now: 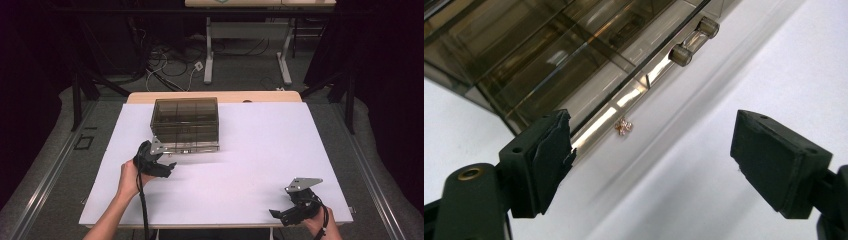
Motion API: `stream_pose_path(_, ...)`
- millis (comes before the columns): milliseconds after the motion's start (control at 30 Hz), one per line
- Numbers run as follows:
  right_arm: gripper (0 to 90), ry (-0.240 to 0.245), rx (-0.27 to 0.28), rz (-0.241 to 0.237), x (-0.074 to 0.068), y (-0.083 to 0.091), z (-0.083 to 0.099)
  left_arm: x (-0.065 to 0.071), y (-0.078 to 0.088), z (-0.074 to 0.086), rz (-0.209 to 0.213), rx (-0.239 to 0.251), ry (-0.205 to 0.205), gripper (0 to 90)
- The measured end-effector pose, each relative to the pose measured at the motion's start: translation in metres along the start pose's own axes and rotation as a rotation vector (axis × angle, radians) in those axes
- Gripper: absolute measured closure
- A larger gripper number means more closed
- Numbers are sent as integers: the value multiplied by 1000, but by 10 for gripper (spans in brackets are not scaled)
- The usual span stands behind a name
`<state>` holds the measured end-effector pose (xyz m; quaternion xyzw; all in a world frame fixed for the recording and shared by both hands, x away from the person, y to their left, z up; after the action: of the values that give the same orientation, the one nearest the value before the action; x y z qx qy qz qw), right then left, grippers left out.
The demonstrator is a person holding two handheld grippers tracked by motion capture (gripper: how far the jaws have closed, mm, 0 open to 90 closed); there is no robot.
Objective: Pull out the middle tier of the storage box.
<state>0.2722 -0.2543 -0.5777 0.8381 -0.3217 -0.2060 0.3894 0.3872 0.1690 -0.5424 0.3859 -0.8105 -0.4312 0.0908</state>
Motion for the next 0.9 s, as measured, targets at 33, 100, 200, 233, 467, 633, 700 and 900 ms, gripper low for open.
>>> stream_pose_path(33,14,6,3,-2,0,0,0,1,1,1,0,-4,7,164)
stream_pose_path(100,14,3,-10,-5,0,0,0,5,3,5,10,11,30,163)
stream_pose_path(200,14,-2,0,0,0,0,0,6,3,7,5,5,30,162)
stream_pose_path(233,14,-2,0,1,0,0,0,6,2,9,14,-5,49,162)
stream_pose_path(467,14,9,4,5,0,0,-1,8,-4,15,29,-31,94,143)
stream_pose_path(633,14,11,10,3,-1,0,-1,11,-8,18,49,-44,120,121)
stream_pose_path(700,13,9,2,6,-1,1,-1,12,-10,18,59,-43,127,112)
stream_pose_path(900,14,3,-1,13,0,1,-1,16,-15,21,81,-55,134,98)
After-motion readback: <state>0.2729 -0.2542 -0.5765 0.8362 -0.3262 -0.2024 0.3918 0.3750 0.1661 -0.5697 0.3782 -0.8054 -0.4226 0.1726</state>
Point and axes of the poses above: each handheld gripper's, and its own axes: y roughly backward along the jaws, z roughly out of its underside, x roughly to its right, the point moved 4 cm from there along -y, roughly forward along the jaws, and after that the axes turned 3 degrees about -x, right-handed, at the moved point
